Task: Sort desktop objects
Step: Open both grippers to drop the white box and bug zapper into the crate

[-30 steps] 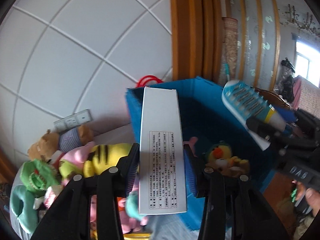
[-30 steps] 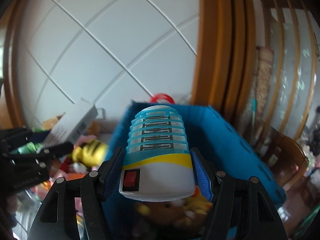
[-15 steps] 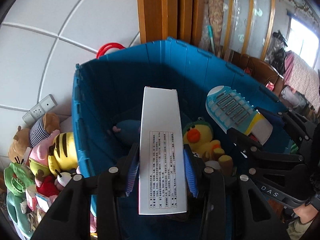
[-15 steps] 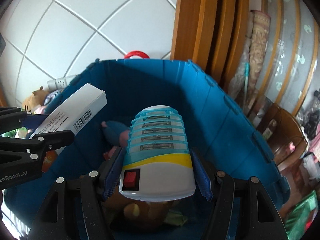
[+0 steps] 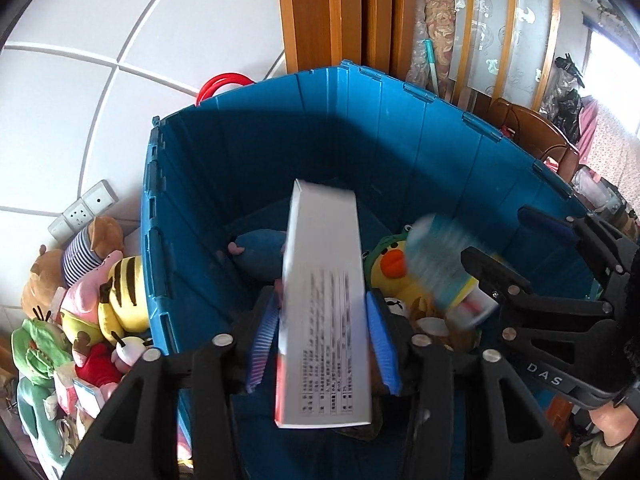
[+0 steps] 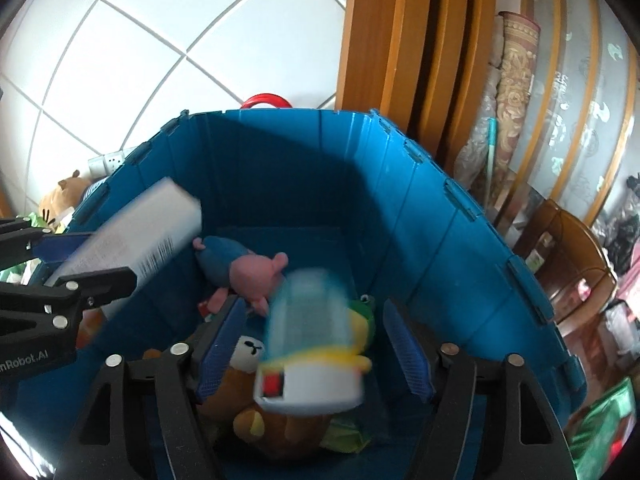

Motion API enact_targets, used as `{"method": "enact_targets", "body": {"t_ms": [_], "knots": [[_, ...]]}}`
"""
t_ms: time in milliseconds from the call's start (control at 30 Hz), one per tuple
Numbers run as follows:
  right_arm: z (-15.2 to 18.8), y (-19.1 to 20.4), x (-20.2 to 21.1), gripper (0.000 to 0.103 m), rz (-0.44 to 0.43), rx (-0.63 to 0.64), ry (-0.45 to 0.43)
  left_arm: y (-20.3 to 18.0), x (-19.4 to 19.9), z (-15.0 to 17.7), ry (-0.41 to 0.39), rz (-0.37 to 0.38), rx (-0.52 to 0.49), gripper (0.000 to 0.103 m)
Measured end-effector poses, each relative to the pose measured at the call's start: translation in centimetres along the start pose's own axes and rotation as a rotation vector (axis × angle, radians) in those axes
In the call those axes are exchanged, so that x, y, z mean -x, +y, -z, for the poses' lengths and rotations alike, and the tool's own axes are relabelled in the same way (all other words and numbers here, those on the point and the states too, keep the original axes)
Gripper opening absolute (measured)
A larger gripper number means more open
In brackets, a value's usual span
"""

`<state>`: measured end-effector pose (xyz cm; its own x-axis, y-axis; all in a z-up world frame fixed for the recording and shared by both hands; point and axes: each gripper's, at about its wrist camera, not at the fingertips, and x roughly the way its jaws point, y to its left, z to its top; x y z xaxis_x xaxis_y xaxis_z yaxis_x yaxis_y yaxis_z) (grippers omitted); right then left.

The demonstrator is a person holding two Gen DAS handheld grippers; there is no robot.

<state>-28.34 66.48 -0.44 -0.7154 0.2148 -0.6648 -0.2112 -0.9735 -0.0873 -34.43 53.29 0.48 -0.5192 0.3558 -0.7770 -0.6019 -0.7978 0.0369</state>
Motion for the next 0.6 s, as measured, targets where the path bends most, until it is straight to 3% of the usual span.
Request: {"method": "enact_targets", "body": {"t_ms": [33,100,267,400,467,600], "knots": [[0.0,0.0,0.0,0.076,0.001,0.002,0.001,0.0,0.1,0.0,-0.004,-0.004,0.0,0.067],[0.0,0.2,0.0,0.076,0.003,0.009,0.002,0.0,0.3,0.0,-0.012,-0.01,-0.001,0.072],[0.0,0.1,0.4,0.088,0.016,0.002,-0.007,0.0,0.7,0.3,-0.016,-0.003,-0.002,0.072],[0.0,0.0,0.9,0.092,0.031,-0.007,-0.018,0.3,1.3,0.6,-0.028,0.002,0.006,0.072],[0.0,0.0,1.3,0.1,0.039,-0.014,-0.026,0.5,1.9,0.8,-0.042,0.002,0.014,0.072],[-0.1,0.4,2.2,0.101,0.043,-0.031,-0.051,1.5,3.3,1.5,-0.071,0.003,0.036,0.072]]}}
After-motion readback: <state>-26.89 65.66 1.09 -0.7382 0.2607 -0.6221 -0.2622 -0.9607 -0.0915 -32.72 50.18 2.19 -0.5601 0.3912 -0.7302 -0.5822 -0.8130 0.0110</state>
